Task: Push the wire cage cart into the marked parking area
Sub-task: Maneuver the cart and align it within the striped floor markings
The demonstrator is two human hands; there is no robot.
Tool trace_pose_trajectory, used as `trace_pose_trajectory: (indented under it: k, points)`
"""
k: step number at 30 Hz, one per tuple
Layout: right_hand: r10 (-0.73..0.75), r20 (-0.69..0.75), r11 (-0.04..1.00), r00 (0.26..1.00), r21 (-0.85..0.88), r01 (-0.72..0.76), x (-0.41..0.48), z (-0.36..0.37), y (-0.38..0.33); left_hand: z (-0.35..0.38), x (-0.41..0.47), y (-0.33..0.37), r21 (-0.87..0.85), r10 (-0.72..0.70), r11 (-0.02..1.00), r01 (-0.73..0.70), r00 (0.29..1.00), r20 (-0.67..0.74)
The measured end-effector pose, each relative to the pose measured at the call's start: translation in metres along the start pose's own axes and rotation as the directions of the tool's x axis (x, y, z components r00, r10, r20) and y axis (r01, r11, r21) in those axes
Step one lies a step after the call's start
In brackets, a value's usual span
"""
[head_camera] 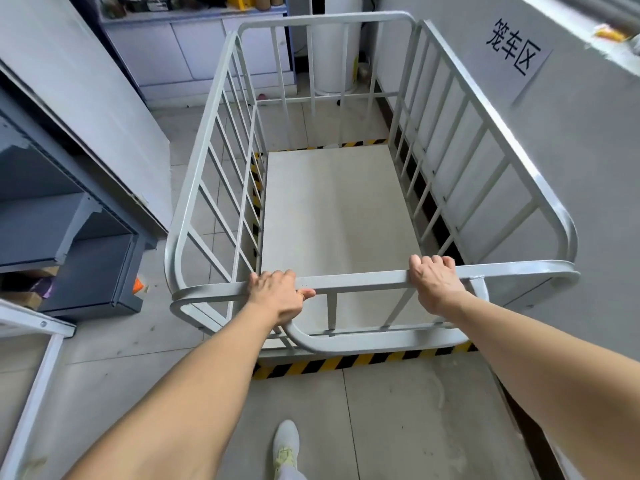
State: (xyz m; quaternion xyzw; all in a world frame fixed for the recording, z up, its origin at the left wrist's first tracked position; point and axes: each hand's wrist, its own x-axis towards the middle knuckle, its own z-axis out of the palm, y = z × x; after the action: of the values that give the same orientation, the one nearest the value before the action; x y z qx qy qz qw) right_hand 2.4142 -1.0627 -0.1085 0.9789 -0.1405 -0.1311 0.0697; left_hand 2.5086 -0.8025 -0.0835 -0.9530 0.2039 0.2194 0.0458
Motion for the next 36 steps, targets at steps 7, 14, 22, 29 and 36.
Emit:
trace_pose_trajectory:
  k: [7,14,22,29,36]
  points:
    - [0.045,-0.006,0.999,0.999,0.006,-0.045,0.027,0.001,0.034,-0.008,0.022,0.035,-0.035,-0.023,0.999,0.022,1.000,-0.006]
    - [0.098,-0.016,0.995,0.995,-0.014,-0.098,0.041,0.001,0.052,-0.013,0.033,0.052,-0.042,0.001,0.999,-0.001,1.000,-0.008]
    - [0.089,-0.003,0.996,0.996,-0.013,-0.089,0.043,0.005,0.055,-0.021,0.035,0.011,-0.165,0.006,0.986,0.007,0.997,0.079]
    - [0.079,-0.004,0.997,0.997,-0.023,-0.079,0.051,0.003,0.067,-0.027,0.041,0.031,-0.215,-0.079,0.973,0.089,0.995,0.057]
    - [0.112,-0.023,0.993,0.993,-0.021,-0.112,0.063,0.005,0.077,-0.029,0.054,0.036,-0.220,-0.041,0.974,0.060,0.995,0.094]
